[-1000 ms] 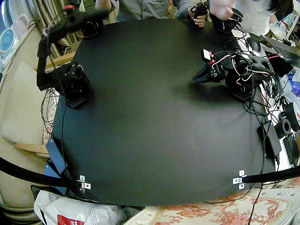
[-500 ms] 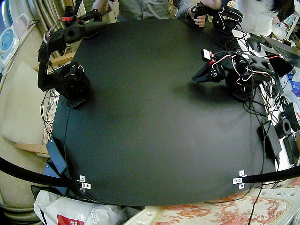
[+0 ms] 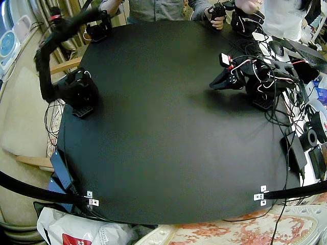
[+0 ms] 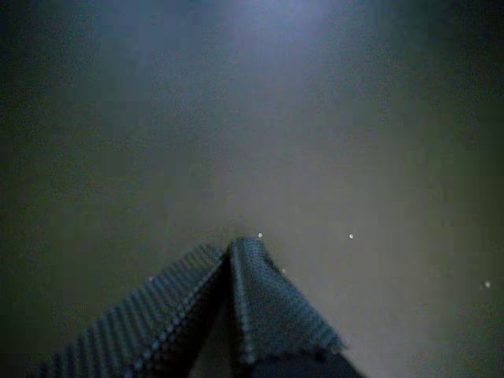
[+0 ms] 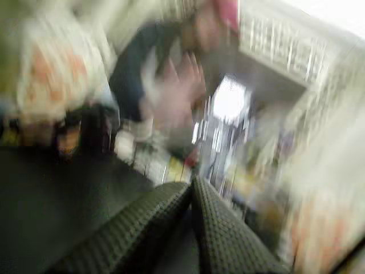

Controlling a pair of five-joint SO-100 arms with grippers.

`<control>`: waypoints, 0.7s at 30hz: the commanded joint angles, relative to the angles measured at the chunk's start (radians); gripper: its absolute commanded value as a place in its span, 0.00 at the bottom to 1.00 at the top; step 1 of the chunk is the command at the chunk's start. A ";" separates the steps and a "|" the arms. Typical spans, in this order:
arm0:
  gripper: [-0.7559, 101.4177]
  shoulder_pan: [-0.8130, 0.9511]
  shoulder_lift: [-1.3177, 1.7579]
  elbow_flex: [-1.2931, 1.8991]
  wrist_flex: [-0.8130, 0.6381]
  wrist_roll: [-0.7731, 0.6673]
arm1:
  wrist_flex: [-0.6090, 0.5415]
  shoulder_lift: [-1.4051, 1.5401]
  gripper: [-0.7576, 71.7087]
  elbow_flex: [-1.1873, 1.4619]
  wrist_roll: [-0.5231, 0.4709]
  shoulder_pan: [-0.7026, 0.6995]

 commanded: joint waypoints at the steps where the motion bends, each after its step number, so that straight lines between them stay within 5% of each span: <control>1: 0.01 0.009 0.025 0.012 -0.006 -0.005 | 0.074 -0.146 0.01 0.029 0.092 0.078; 2: 0.01 0.009 0.025 0.012 -0.006 -0.005 | 0.089 -0.163 0.01 -0.051 0.048 0.063; 4: 0.01 0.009 0.025 0.012 -0.006 -0.005 | -0.092 0.087 0.01 -0.143 -0.275 -0.288; 5: 0.01 0.009 0.025 0.012 -0.006 -0.005 | -0.107 0.114 0.01 -0.077 -0.241 -0.256; 7: 0.01 0.009 0.025 0.012 -0.006 -0.005 | -0.018 -0.014 0.01 0.057 0.041 0.028; 8: 0.01 0.009 0.025 0.012 -0.006 -0.005 | 0.015 -0.061 0.01 0.057 0.069 0.055; 9: 0.01 0.009 0.025 0.012 -0.006 -0.005 | 0.083 -0.083 0.01 -0.061 0.020 0.034; 10: 0.01 0.009 0.025 0.012 -0.006 -0.005 | -0.023 0.052 0.01 -0.135 -0.166 -0.161; 14: 0.01 0.009 0.025 0.012 -0.006 -0.005 | -0.011 0.224 0.01 0.141 0.008 -0.048; 21: 0.01 0.009 0.025 0.012 -0.006 -0.005 | 0.120 0.209 0.01 0.273 0.087 -0.012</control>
